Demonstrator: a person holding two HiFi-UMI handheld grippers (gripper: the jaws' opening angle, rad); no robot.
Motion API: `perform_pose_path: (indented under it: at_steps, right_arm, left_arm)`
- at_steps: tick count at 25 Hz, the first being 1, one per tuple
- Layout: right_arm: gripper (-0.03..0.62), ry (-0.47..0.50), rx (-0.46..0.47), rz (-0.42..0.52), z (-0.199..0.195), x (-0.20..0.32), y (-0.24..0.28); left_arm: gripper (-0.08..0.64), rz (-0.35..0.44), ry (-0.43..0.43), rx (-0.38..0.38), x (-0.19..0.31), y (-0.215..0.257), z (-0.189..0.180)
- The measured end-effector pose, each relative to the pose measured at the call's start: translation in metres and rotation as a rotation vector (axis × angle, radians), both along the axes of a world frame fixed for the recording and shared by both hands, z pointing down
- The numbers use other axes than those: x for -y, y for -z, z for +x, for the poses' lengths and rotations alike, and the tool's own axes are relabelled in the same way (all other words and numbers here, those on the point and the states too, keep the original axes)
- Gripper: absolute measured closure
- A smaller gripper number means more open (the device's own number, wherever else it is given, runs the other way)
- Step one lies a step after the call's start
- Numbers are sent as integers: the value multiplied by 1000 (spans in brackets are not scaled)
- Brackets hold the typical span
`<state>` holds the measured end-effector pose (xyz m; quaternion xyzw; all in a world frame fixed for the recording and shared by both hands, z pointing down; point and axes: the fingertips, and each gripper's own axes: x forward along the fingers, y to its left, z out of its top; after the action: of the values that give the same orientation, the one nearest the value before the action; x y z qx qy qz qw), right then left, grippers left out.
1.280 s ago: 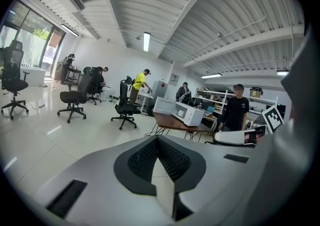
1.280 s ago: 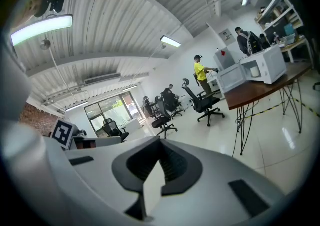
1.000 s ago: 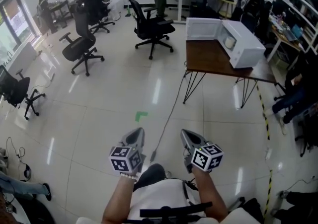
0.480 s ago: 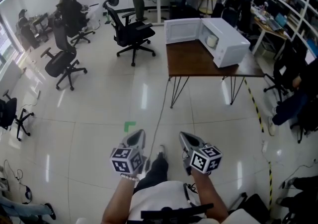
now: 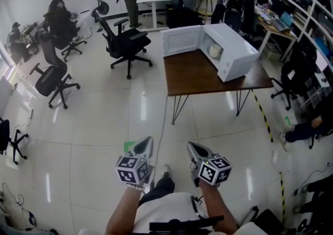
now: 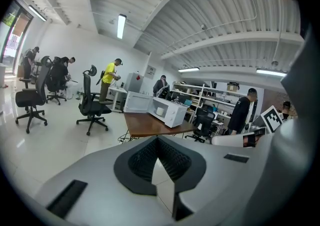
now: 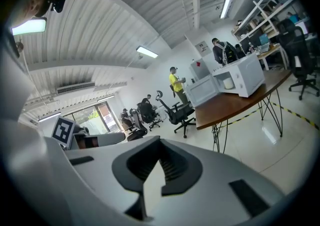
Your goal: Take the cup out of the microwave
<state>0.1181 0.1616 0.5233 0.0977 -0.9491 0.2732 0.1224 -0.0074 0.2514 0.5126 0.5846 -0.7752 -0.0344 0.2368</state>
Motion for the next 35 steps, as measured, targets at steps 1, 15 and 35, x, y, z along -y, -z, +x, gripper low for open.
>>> perform_pose_path:
  at_steps: [1, 15, 35]
  right_arm:
    - [584, -6, 1, 0, -7, 7, 2]
    - [584, -80, -25, 23, -91, 95, 6]
    - [584, -187, -12, -2, -127, 177, -5]
  left_arm:
    - [557, -4, -7, 0, 8, 0, -7]
    - [557, -11, -93, -21, 103, -3, -84]
    - [557, -38, -204, -37, 199, -18, -120]
